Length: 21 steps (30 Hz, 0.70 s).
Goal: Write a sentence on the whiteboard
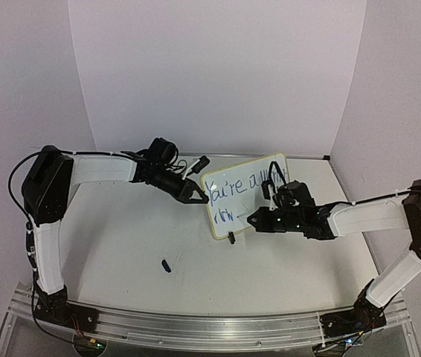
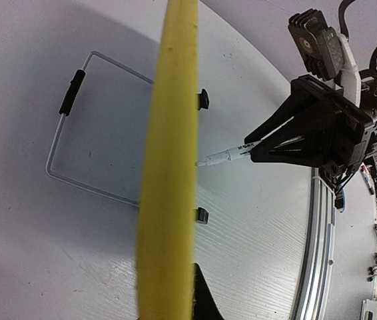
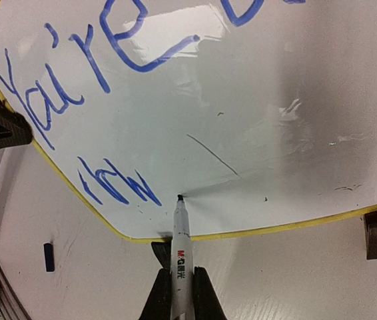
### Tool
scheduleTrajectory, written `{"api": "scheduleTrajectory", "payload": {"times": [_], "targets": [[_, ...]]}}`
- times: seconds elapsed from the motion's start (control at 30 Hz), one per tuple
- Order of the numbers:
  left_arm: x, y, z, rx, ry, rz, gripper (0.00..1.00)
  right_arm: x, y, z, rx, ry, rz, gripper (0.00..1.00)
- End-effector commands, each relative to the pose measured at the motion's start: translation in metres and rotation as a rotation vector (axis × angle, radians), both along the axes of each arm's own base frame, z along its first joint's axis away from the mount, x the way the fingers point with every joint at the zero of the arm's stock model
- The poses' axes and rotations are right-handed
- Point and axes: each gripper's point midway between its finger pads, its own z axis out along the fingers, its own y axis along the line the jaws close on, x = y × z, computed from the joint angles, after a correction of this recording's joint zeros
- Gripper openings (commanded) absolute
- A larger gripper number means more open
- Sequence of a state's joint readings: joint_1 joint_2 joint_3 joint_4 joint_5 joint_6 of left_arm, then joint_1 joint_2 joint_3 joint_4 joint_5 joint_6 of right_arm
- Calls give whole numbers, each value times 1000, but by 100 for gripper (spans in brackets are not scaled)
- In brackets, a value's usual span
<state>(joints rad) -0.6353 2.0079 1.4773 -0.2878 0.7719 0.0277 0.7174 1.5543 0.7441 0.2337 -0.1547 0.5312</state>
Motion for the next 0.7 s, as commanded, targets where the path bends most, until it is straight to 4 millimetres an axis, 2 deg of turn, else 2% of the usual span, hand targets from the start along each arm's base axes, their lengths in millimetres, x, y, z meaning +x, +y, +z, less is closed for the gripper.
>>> {"api": "scheduleTrajectory", "payload": {"times": [0.0, 0.47, 0.6, 0.67], "targets": [[-26, -6, -18, 68, 49, -51, 0, 16, 10, 22, 44, -62, -10, 0], [-26, -6, -19, 69, 49, -51, 0, 16, 7, 20, 40, -60, -19, 0], [-26, -6, -18, 68, 48, -49, 0, 9, 5, 39, 77, -87, -7, 0], [-26, -5, -17, 68, 49, -49, 0, 3, 3, 55, 107, -114, 1, 0]]}}
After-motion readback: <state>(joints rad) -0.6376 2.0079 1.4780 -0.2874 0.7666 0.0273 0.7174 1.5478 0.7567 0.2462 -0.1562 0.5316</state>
